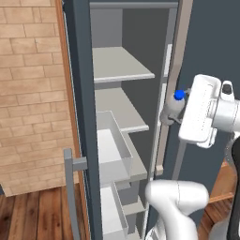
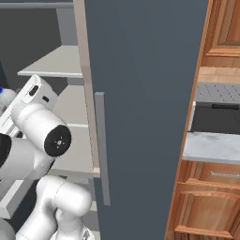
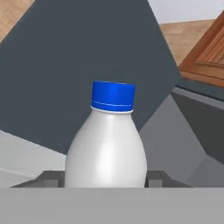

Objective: Take the bottled waters from the counter and place them in the freezer to freeze. Close the freezer door after placing the bottles.

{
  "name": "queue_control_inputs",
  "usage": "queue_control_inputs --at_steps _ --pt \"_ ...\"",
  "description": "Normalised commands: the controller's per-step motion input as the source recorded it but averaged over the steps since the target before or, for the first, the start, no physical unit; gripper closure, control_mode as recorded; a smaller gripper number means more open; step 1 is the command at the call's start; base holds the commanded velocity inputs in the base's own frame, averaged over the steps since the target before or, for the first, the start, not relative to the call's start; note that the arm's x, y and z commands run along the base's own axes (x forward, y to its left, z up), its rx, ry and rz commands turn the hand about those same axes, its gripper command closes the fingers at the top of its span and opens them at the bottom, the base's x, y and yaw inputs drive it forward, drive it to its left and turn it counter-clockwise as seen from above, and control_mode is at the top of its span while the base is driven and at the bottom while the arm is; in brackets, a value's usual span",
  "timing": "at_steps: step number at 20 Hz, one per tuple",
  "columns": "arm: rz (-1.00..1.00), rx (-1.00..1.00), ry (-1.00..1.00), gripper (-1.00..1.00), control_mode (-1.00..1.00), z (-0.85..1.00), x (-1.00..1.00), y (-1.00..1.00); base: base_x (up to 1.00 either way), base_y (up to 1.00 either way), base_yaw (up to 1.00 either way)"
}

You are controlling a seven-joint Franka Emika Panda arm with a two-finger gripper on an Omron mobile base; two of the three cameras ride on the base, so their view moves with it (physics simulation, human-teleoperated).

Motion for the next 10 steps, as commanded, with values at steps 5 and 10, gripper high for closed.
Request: queue_control_inputs --at_steps 5,10 --pt "-0.30 0.33 0.04 1.00 -1.00 0.40 -0.41 0.26 0.00 0.00 0.00" --pt "-0.16 0.45 0.05 1.00 -1.00 0.12 0.00 0.00 0.00 0.00 0.00"
